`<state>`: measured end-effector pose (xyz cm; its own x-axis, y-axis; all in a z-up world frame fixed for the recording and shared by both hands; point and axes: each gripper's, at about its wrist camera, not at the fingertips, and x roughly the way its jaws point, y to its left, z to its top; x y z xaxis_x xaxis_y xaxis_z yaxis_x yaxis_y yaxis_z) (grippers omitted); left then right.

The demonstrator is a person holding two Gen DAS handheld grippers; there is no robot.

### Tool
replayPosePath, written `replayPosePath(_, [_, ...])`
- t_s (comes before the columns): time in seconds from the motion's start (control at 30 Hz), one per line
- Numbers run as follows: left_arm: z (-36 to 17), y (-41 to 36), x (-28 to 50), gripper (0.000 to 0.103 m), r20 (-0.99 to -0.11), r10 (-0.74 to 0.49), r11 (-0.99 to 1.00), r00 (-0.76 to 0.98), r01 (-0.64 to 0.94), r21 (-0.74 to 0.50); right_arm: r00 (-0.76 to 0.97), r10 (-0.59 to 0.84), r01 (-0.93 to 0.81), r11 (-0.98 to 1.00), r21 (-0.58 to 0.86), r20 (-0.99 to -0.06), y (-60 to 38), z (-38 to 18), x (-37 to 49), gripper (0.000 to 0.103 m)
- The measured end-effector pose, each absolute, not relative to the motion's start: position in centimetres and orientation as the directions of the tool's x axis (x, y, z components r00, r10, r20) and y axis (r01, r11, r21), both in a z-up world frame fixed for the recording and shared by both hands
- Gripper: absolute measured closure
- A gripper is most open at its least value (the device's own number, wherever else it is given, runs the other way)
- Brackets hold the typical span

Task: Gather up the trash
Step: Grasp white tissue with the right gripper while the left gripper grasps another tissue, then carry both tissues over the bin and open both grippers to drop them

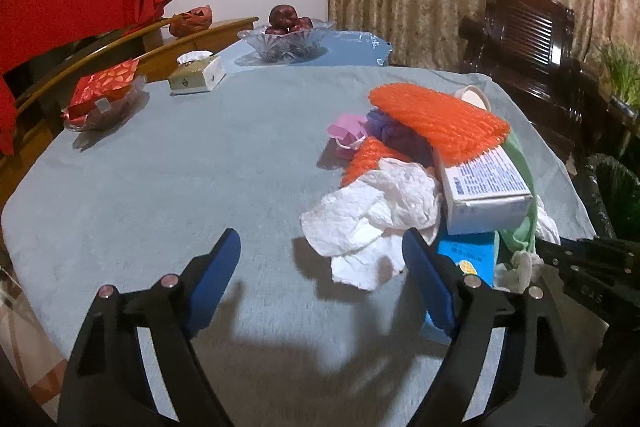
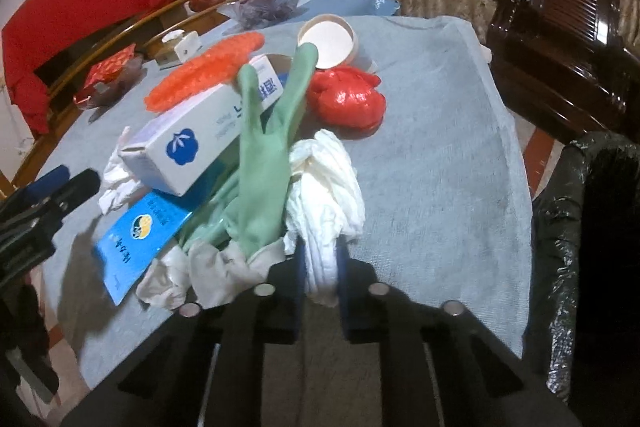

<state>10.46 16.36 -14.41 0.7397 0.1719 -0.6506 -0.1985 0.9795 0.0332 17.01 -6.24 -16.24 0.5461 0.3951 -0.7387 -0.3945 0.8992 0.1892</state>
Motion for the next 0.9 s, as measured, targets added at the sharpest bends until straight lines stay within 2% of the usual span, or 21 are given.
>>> replayPosePath(0.17, [-14.5, 16.7, 11.5, 0.028, -0.656, 0.149, 0.982, 0.74, -0.188, 0.011, 0.585, 0.38, -0.369, 0.911, 0.183, -0.717, -7.2, -14.9, 16.6, 0.092])
replayPosePath(0.27, [-14.9, 16.5, 12.4, 0.038, -0.673, 0.137, 0.985, 0.727, -0.174, 0.012, 0.598, 0.364, -0.358, 0.918, 0.168, -0.714, -7.1, -14.4, 16.6, 0.092])
replayPosePath(0.37, [-15.6, 16.4, 12.9, 0.062, -0.703, 0.084, 0.99, 0.707, -0.14, -0.023, 0.609, 0.358, -0.349, 0.922, 0.166, -0.708, -7.2, -14.1, 16.5, 0.092])
replayPosePath(0.43, [-16.0, 16.3, 12.9, 0.084, -0.711, 0.045, 0.992, 0.701, -0.117, -0.052, 0.613, 0.357, -0.347, 0.923, 0.165, -0.705, -7.2, -13.9, 16.4, 0.092])
replayPosePath(0.5, [-16.0, 16.2, 12.5, 0.091, -0.707, 0.04, 0.993, 0.706, -0.108, -0.051, 0.618, 0.356, -0.343, 0.924, 0.167, -0.701, -7.2, -13.7, 16.3, 0.092])
replayPosePath(0.63, [-14.7, 16.1, 11.4, 0.094, -0.679, 0.035, 0.993, 0.734, -0.1, -0.057, 0.632, 0.358, -0.335, 0.926, 0.174, -0.687, -7.7, -12.9, 15.7, 0.092])
replayPosePath(0.9, [-11.5, 15.6, 8.9, 0.095, -0.638, 0.036, 0.993, 0.769, -0.099, -0.063, 0.671, 0.361, -0.323, 0.929, 0.184, -0.647, -9.3, -10.8, 14.1, 0.092])
